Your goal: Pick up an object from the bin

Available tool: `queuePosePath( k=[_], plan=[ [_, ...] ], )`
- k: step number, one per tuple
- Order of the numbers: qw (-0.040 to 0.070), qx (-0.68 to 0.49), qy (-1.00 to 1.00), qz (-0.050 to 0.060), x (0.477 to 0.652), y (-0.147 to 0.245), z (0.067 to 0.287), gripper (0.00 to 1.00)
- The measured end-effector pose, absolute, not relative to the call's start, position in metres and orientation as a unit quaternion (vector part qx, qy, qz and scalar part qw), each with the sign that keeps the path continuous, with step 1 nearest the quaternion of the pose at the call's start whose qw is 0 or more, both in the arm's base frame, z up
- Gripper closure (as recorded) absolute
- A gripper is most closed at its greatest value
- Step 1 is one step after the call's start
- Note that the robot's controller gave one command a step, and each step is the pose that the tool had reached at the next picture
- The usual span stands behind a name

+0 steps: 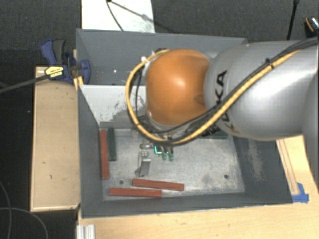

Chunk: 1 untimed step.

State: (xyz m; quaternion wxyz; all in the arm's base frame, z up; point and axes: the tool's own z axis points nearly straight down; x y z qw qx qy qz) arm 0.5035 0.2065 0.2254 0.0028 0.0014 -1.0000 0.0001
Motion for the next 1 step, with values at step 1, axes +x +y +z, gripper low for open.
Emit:
queuePosePath(
  k=[1],
  plan=[
    [0.002, 0.211, -0.977, 0.0, 0.4937, 0.185, 0.0955, 0.0]
  ],
)
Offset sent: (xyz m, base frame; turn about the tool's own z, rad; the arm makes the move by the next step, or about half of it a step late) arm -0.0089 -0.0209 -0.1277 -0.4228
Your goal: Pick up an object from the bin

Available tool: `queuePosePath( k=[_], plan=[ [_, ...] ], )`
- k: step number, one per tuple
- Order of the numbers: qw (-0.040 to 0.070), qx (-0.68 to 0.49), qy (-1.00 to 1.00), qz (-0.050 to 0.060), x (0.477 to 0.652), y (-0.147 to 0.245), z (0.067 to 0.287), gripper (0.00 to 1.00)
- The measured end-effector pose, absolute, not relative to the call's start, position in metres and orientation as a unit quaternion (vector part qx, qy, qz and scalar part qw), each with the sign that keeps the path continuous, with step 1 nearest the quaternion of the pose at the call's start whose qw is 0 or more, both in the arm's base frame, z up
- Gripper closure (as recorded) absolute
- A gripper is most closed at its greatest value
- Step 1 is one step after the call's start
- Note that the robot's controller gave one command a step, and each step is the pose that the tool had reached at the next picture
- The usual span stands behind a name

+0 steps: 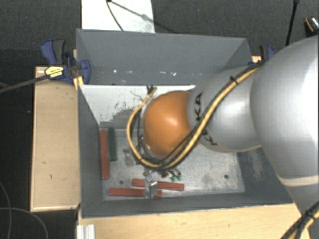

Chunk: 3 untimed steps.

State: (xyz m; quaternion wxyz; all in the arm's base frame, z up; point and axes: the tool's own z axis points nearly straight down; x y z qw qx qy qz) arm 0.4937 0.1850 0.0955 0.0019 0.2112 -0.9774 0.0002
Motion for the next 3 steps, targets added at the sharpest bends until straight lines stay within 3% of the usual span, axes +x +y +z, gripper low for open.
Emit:
queuePosePath(
  k=[1, 2, 3],
  plan=[
    [0.002, 0.231, -0.973, 0.002, 0.52, 0.122, 0.069, 0.0],
    [-0.007, 0.251, -0.968, -0.001, 0.561, 0.167, 0.153, 0.0],
    [0.001, 0.434, -0.901, -0.001, 0.529, 0.249, 0.076, 0.0]
  ],
)
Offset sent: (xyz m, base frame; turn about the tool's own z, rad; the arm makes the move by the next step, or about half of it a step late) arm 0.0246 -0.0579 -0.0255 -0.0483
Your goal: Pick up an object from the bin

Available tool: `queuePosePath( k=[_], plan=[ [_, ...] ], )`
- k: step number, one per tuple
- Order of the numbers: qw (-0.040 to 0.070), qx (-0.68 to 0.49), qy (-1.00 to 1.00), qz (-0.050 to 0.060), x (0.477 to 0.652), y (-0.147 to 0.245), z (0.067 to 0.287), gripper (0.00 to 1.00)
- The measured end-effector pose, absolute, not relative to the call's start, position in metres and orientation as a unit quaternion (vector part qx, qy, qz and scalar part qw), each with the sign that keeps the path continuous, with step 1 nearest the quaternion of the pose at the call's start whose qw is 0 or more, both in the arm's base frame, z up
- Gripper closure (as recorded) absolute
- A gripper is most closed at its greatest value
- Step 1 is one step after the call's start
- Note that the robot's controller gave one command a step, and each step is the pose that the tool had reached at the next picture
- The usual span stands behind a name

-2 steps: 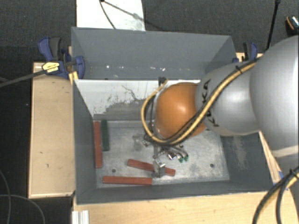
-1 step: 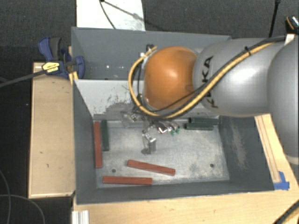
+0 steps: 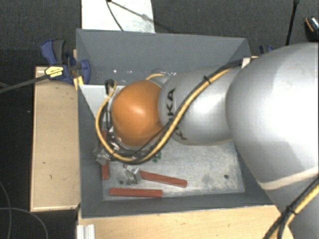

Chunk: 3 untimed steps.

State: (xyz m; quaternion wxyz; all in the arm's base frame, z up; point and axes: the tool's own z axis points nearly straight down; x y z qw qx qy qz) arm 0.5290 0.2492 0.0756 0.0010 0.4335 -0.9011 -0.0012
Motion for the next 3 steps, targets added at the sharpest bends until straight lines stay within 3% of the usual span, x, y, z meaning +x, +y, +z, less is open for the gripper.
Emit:
queuePosePath(
  k=[1, 2, 3],
  plan=[
    [-0.003, 0.425, -0.905, 0.0, 0.561, 0.242, 0.071, 0.0],
    [-0.003, 0.499, -0.867, 0.0, 0.584, 0.245, 0.071, 0.0],
    [-0.001, 0.543, -0.84, 0.003, 0.591, 0.25, 0.072, 0.0]
  ],
)
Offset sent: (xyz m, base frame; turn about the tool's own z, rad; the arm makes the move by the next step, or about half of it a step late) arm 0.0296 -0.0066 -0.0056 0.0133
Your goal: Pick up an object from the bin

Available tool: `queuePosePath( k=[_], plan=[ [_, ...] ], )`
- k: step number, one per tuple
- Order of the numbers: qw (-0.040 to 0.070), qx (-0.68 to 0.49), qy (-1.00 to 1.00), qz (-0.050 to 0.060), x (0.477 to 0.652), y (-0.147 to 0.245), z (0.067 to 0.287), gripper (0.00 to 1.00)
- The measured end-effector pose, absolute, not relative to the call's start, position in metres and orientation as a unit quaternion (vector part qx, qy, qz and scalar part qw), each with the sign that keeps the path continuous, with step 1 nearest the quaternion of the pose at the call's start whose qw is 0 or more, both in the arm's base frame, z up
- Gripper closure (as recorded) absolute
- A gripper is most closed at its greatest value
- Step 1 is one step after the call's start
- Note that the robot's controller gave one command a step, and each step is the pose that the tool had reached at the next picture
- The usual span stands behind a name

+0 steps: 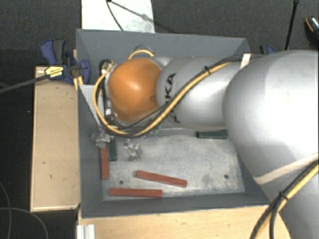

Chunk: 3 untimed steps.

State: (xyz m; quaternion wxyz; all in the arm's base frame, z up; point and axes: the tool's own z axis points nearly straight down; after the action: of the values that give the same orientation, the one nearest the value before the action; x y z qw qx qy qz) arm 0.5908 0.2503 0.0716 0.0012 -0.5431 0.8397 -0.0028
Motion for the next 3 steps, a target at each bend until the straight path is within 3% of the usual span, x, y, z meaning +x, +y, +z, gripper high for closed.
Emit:
queuePosePath(
  k=[3],
  plan=[
    [0.002, -0.6, 0.8, -0.002, 0.5924, 0.2504, 0.0716, 0.0]
  ],
)
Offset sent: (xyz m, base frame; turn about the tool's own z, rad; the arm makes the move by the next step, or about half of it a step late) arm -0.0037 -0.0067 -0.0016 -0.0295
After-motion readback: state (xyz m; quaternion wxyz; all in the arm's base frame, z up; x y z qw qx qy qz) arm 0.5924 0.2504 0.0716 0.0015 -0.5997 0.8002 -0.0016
